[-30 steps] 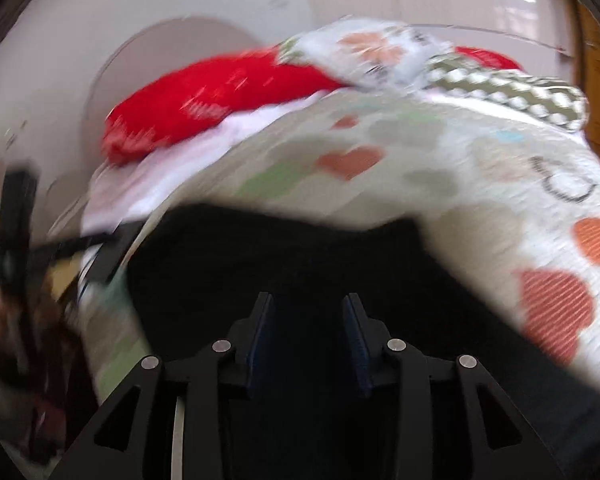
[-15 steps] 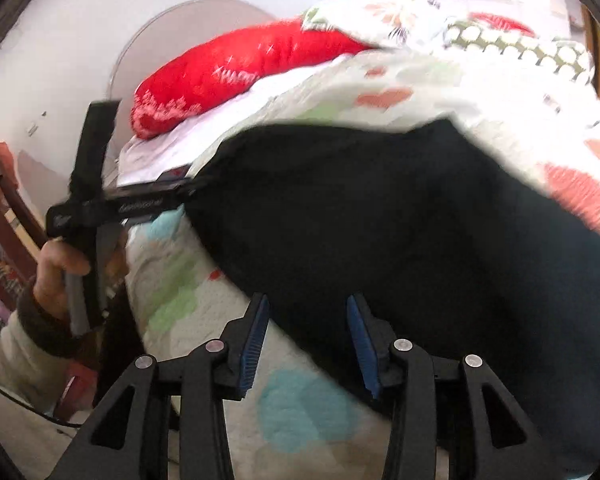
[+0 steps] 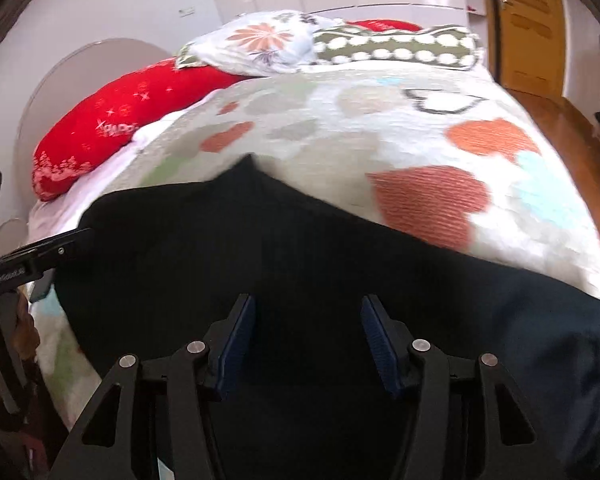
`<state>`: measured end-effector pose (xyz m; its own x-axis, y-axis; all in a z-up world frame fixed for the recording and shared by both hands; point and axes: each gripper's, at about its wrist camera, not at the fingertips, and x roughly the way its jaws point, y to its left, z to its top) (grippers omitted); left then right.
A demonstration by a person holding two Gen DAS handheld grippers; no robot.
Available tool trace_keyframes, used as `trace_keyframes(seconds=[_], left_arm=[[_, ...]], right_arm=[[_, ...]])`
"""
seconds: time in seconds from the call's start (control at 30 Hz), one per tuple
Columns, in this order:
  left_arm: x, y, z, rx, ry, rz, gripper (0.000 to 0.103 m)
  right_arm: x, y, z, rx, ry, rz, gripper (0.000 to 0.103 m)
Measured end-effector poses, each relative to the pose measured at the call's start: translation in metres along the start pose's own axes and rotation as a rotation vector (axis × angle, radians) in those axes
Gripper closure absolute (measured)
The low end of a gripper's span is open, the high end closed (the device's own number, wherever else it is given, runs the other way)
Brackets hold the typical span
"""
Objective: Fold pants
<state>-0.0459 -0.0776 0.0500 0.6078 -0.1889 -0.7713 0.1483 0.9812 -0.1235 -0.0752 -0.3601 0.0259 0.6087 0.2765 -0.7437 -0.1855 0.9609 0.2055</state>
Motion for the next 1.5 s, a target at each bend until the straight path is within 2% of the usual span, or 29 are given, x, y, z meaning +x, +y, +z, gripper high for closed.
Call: trace_keyframes(seconds=[0.07,0.17,0.27,0.37,0.47,0.6,0.7,0.8,0.83,1.0,1.23,1.5], left_arm=[[0.007,-0.007,-0.001,0.013,0.008,-0.002,0.030],[0.014,-0.013,-0.002,0.010,0.021,-0.010,0.030],[0.023,-0.015,-0.003,0.005,0.036,-0.002,0.030],[0.024,-0.018,-0.003,0.009,0.040,0.009,0.030],[0.020,-0.023,-0.003,0.003,0.039,-0.011,0.030],[0.016,-0.034,-0.004,0.019,0.021,0.011,0.030],[0.020,-0.042,-0.007,0.022,0.033,0.000,0.030],[0.026,-0.053,-0.014,0.035,0.047,0.004,0.030],[0.027,-0.056,-0.015,0.043,0.045,0.011,0.026],[0.024,-0.071,-0.021,0.084,0.026,0.051,0.024],[0.010,-0.089,-0.022,0.125,-0.015,0.049,0.024],[0.005,-0.110,-0.021,0.163,-0.018,0.014,0.024]], right_arm=[[-0.009,-0.013,-0.003,0.008,-0.007,-0.028,0.044],[-0.018,-0.031,-0.008,0.012,-0.003,-0.117,0.044],[-0.030,-0.043,-0.009,0.071,-0.018,-0.098,0.044],[-0.039,-0.036,-0.012,0.045,-0.022,-0.126,0.043],[-0.050,-0.024,-0.015,0.026,-0.040,-0.079,0.040],[-0.054,-0.004,-0.022,-0.023,-0.046,-0.059,0.038],[-0.051,0.004,-0.031,-0.054,-0.033,-0.047,0.038],[-0.041,0.002,-0.040,-0.057,0.002,-0.067,0.037],[-0.039,0.001,-0.044,-0.061,0.007,-0.079,0.037],[-0.049,-0.001,-0.047,-0.058,-0.011,-0.076,0.036],[-0.068,-0.012,-0.045,-0.019,-0.044,-0.086,0.034],[-0.073,-0.028,-0.054,0.012,-0.039,-0.106,0.032]])
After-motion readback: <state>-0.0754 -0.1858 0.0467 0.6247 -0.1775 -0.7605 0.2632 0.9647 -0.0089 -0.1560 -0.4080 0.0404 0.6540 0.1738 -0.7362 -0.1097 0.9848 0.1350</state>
